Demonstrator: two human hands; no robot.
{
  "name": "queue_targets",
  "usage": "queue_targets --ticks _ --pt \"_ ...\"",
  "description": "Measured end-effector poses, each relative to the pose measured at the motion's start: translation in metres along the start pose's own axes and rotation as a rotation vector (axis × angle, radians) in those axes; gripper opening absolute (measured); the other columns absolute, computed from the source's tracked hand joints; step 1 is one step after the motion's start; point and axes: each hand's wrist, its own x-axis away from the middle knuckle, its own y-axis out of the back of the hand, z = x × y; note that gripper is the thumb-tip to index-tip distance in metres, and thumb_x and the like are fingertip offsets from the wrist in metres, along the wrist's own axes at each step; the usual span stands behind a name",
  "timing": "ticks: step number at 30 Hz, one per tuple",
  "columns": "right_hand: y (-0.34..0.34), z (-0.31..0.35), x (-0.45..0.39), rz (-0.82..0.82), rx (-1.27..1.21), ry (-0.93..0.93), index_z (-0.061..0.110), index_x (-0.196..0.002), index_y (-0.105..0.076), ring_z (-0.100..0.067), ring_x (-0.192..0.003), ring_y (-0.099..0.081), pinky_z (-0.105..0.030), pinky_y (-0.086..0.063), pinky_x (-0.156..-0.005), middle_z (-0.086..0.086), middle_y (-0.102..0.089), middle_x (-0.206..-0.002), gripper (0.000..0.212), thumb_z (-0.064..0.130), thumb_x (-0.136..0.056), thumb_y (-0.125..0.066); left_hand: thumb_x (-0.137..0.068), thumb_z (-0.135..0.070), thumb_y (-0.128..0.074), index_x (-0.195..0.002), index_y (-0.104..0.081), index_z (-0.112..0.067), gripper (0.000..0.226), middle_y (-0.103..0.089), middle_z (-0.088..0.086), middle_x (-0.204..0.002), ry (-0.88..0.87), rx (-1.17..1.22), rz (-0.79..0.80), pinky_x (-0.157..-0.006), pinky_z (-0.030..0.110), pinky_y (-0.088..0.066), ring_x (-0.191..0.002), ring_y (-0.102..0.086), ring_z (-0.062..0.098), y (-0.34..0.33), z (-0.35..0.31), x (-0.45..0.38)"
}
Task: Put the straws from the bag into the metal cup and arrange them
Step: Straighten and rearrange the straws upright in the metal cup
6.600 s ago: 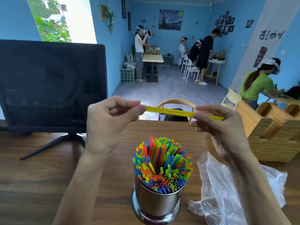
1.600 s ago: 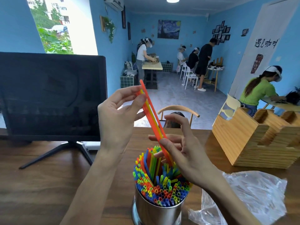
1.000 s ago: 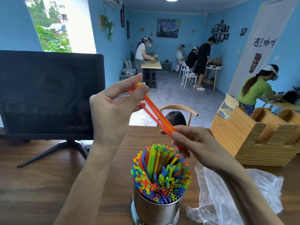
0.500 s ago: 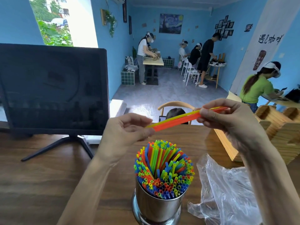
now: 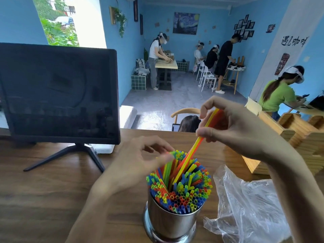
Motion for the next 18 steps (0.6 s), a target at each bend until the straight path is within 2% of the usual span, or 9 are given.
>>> queue_targets --ticks 2,3,6,8,10,12,15,18 --pt "-0.011 -0.004 0.0 0.053 0.078 -0.034 0.027 -0.1 -0.056 -0.01 -0.071 -0.072 -0.03 -0.058 -0.071 0.003 -0.076 -0.084 0.029 0.021 -0.085 -0.079 -0.092 -0.036 -0.069 -0.093 -0.076 -0.038 0.007 -0.073 -0.022 -0.09 0.051 -0.006 -0.09 -0.075 0.015 -0.05 -0.092 -0.066 0.002 -0.001 0.013 -0.012" --pt "-0.017 -0.007 0.0 0.081 0.131 -0.041 0.031 -0.101 -0.055 -0.007 -0.072 -0.071 -0.03 -0.057 -0.071 0.005 -0.075 -0.083 0.029 0.025 -0.086 -0.079 -0.094 -0.037 -0.067 -0.096 -0.076 -0.04 0.009 -0.073 -0.023 -0.091 0.092 -0.036 -0.07 -0.075 0.015 -0.049 -0.092 -0.065 0.0 -0.003 0.02 -0.018" --pt "-0.037 -0.017 0.002 0.155 0.306 -0.043 0.038 -0.103 -0.053 0.002 -0.07 -0.063 -0.019 -0.046 -0.063 0.009 -0.07 -0.08 0.028 0.037 -0.088 -0.077 -0.098 -0.045 -0.06 -0.102 -0.077 -0.039 0.018 -0.074 -0.024 -0.092 0.203 -0.061 0.127 -0.081 0.021 -0.052 -0.089 -0.066 -0.006 -0.011 0.029 -0.032" --pt "-0.048 -0.023 0.005 0.197 0.363 -0.026 0.039 -0.105 -0.052 0.001 -0.071 -0.058 -0.021 -0.045 -0.062 0.011 -0.066 -0.083 0.028 0.04 -0.09 -0.075 -0.099 -0.047 -0.057 -0.102 -0.078 -0.036 0.025 -0.075 -0.02 -0.089 0.22 -0.083 0.195 -0.082 0.026 -0.055 -0.085 -0.068 -0.005 -0.014 0.025 -0.04" --pt "-0.054 -0.028 0.007 0.204 0.375 -0.006 0.039 -0.105 -0.053 -0.001 -0.078 -0.059 -0.028 -0.05 -0.068 0.012 -0.068 -0.09 0.025 0.042 -0.091 -0.073 -0.099 -0.048 -0.058 -0.099 -0.08 -0.033 0.027 -0.076 -0.015 -0.086 0.217 -0.114 0.249 -0.081 0.029 -0.057 -0.082 -0.069 -0.001 -0.014 0.02 -0.048" --pt "-0.055 -0.031 0.011 0.182 0.373 0.002 0.038 -0.104 -0.056 -0.001 -0.083 -0.062 -0.029 -0.052 -0.073 0.015 -0.068 -0.091 0.018 0.043 -0.093 -0.069 -0.097 -0.047 -0.06 -0.092 -0.081 -0.029 0.028 -0.076 -0.008 -0.083 0.205 -0.135 0.317 -0.08 0.033 -0.058 -0.079 -0.07 0.005 -0.01 0.017 -0.054" --pt "-0.056 -0.034 0.014 0.161 0.374 0.007 0.038 -0.104 -0.059 0.0 -0.086 -0.062 -0.024 -0.051 -0.073 0.018 -0.066 -0.092 0.008 0.044 -0.099 -0.059 -0.097 -0.038 -0.064 -0.092 -0.081 -0.03 0.019 -0.076 -0.012 -0.086 0.162 -0.141 0.384 -0.083 0.029 -0.058 -0.082 -0.069 0.002 -0.006 0.014 -0.062" --pt "-0.057 -0.036 0.016 0.15 0.351 0.02 0.038 -0.103 -0.06 0.0 -0.087 -0.06 -0.02 -0.045 -0.072 0.021 -0.063 -0.089 0.002 0.037 -0.101 -0.059 -0.099 -0.039 -0.061 -0.099 -0.08 -0.03 0.021 -0.077 -0.012 -0.091 0.156 -0.116 0.449 -0.087 0.03 -0.057 -0.087 -0.07 0.003 -0.003 0.011 -0.067"
